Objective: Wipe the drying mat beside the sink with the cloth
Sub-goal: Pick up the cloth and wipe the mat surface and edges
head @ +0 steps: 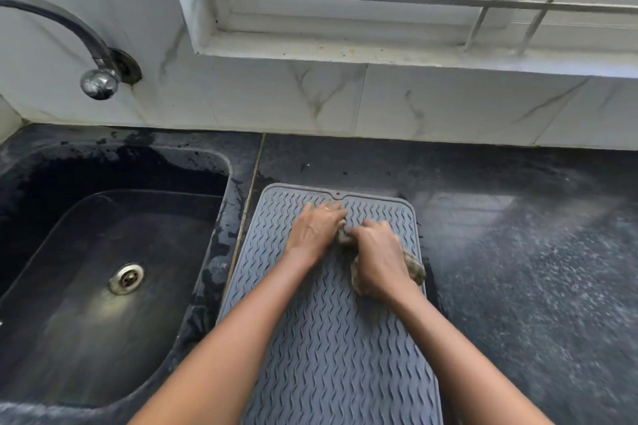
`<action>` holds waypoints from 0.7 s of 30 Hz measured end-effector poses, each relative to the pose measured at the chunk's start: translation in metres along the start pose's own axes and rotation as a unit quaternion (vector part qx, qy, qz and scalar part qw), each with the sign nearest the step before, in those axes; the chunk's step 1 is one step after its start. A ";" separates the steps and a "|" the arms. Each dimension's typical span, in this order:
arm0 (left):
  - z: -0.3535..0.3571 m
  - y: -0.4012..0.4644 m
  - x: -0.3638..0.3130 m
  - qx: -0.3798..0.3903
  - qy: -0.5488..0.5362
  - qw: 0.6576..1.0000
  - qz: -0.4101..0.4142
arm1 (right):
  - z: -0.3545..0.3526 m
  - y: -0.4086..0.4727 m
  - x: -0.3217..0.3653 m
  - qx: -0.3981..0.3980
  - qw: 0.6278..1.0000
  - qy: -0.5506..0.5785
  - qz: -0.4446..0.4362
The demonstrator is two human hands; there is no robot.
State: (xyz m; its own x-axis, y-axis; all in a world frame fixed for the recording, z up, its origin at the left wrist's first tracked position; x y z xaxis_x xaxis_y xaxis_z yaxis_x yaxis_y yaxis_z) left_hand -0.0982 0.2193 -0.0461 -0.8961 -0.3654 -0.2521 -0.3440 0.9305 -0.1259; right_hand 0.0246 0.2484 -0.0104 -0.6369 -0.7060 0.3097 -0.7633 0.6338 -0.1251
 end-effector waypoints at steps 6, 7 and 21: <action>0.019 -0.023 0.002 0.057 0.004 0.998 -0.002 | 0.007 0.005 0.005 0.013 1.000 -0.006 0.008; 0.019 -0.022 0.001 0.065 0.006 0.998 -0.002 | 0.011 -0.003 0.003 0.015 1.000 -0.004 0.002; 0.015 -0.043 -0.009 0.148 0.072 0.986 0.008 | 0.012 -0.057 0.007 0.005 1.000 0.000 -0.021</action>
State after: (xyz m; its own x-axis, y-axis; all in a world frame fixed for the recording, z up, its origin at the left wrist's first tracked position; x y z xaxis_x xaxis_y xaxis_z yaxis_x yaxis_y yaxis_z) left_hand -0.0715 0.1825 -0.0525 -0.9384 -0.3236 -0.1210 -0.2514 0.8798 -0.4033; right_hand 0.0624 0.2039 -0.0124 -0.6040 -0.7324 0.3142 -0.7907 0.6002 -0.1208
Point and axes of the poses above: each hand's wrist, its own y-axis towards the middle knuckle, its own z-axis out of the palm, x = y × z, the point moved 2 cm from there along y, towards the middle knuckle, and after that the axes turned 8 degrees about x, right-handed, at the moved point
